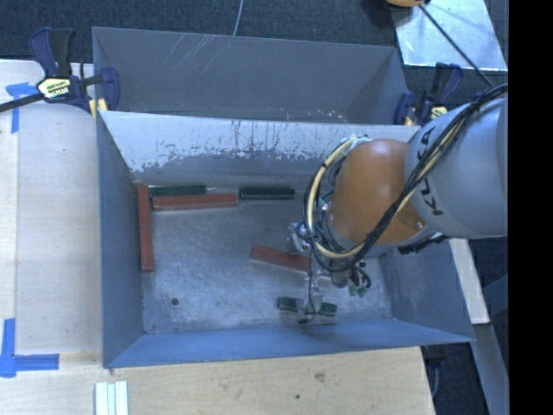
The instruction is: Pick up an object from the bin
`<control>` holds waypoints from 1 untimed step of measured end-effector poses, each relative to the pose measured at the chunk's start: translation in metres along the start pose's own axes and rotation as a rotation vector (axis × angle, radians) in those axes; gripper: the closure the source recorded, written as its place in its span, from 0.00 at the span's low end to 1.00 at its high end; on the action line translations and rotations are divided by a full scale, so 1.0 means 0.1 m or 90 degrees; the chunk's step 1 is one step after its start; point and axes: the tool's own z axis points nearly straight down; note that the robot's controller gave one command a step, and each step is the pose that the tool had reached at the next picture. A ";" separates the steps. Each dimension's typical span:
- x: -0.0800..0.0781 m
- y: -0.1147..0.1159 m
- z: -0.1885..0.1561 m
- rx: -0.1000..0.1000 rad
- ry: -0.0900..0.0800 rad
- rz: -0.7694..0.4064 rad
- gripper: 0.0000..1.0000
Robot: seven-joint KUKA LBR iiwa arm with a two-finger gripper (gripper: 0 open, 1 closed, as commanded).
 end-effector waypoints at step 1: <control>-0.55 -0.08 0.07 0.000 -0.004 -0.080 0.00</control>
Offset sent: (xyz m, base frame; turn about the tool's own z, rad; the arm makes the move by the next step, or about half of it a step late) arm 0.0698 0.0199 -0.0112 0.0238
